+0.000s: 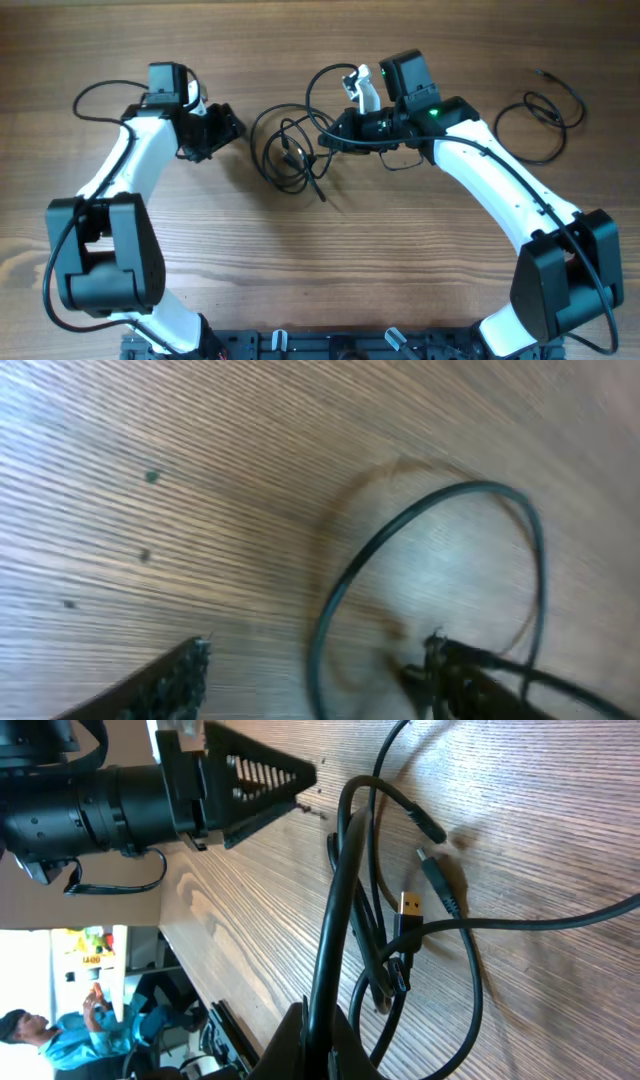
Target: Untangle cables
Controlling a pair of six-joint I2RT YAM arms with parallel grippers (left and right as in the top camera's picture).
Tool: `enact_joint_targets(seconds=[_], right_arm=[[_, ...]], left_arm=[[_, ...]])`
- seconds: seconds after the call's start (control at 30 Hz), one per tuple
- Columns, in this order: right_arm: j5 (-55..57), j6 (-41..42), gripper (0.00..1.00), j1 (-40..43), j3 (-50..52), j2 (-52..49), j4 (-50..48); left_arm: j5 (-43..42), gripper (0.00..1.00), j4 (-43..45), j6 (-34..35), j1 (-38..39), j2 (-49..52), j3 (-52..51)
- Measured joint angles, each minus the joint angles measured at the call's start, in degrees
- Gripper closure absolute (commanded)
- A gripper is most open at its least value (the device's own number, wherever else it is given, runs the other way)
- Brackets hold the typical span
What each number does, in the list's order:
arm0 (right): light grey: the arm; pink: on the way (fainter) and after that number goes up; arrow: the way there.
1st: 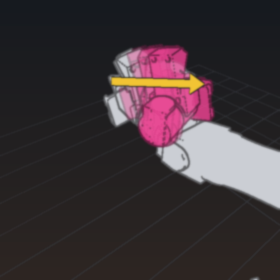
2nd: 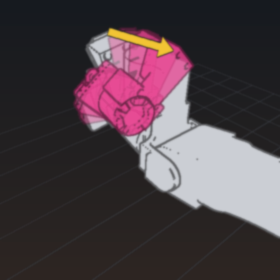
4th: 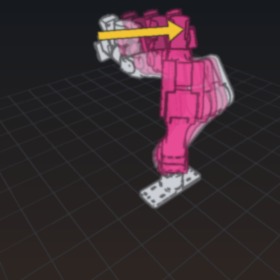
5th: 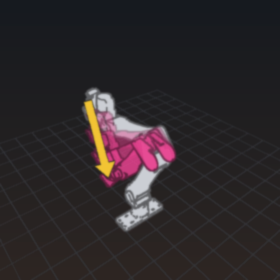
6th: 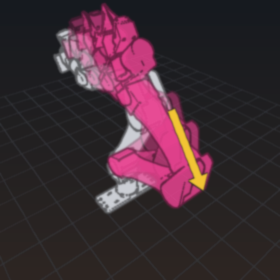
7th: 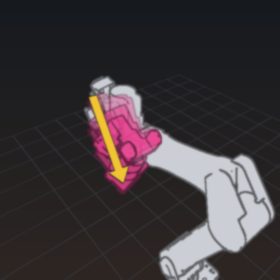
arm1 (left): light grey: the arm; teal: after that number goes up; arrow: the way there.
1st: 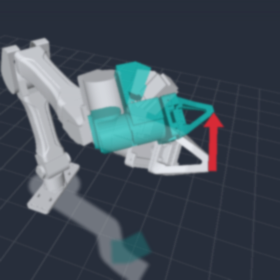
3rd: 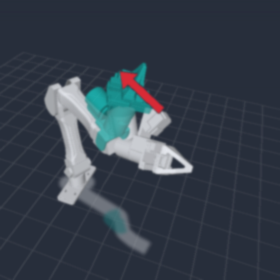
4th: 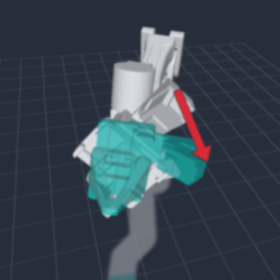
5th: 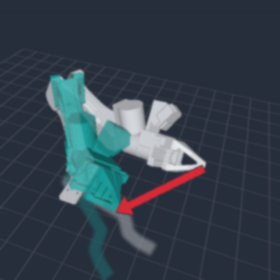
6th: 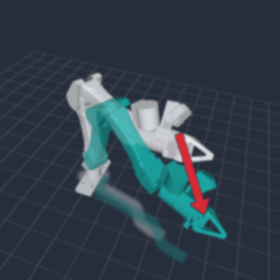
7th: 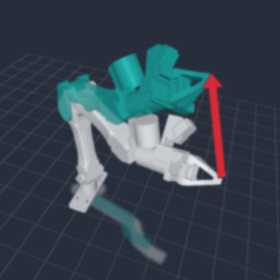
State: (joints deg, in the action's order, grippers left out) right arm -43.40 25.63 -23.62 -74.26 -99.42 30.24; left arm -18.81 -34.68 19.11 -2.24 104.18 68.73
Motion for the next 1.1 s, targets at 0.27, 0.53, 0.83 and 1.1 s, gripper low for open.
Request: enact_joint_targets(seconds=[0.27,0.53,0.83,1.1], right_arm=[[-0.11,0.00,0.96,1.70,-0.02,0.00,0.02],[-0.11,0.00,0.96,1.77,0.00,0.00,-0.02],[-0.11,0.04,0.96,1.77,-0.02,0.00,-0.20],[-0.11,0.04,0.96,1.97,0.00,0.00,0.07]], left_arm=[[-6.21,0.96,-6.97,-25.16,5.73,0.09,-0.02],[-6.82,0.66,-6.03,-29.05,7.87,0.11,-0.02],[-6.49,0.58,-4.72,-29.16,7.93,5.66,-0.02],[-4.20,0.80,-0.81,-28.33,10.23,7.91,-0.02]])
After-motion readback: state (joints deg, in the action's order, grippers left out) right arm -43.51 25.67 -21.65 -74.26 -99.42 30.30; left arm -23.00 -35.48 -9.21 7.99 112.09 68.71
